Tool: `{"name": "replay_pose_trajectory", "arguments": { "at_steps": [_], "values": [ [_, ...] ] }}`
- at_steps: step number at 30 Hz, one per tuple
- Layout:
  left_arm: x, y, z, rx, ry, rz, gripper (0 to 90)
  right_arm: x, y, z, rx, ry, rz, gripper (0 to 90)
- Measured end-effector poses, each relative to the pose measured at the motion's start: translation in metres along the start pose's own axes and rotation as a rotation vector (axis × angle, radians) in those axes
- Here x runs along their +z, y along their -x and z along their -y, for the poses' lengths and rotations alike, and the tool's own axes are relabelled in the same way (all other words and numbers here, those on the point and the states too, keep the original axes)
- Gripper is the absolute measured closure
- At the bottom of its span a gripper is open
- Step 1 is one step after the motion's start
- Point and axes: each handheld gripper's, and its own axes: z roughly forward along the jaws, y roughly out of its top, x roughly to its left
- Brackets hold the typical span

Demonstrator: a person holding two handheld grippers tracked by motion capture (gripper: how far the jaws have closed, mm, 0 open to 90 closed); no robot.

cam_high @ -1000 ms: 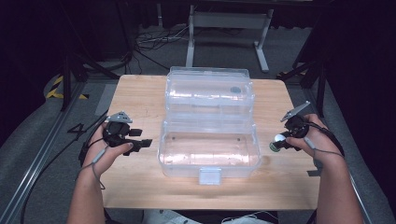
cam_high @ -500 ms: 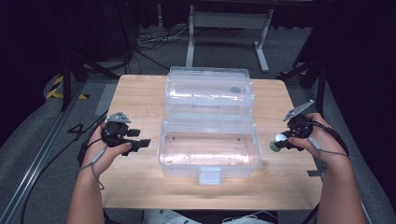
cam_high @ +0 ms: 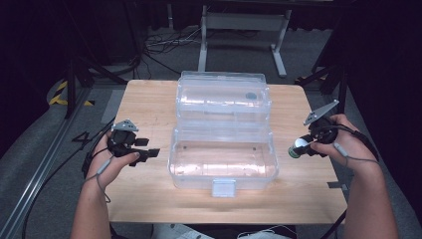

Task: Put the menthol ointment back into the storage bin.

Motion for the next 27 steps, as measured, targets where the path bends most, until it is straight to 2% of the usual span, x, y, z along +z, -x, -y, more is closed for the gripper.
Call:
{"name": "replay_pose_trajectory", "arguments": {
  "at_steps": [6,17,27],
  "values": [
    [0.0,0.0,0.0,-0.002,-0.002,0.001,38.1,-0.003,-0.003,-0.006,-0.019,-0.003,-0.033,50.5],
    [0.0,-0.001,0.001,-0.007,-0.004,0.006,38.1,-0.014,-0.013,-0.022,-0.134,-0.008,-0.065,50.5],
    [0.001,-0.001,0.002,-0.008,-0.006,0.007,38.0,-0.017,-0.023,-0.034,-0.229,-0.005,-0.099,50.5]
  ]
}}
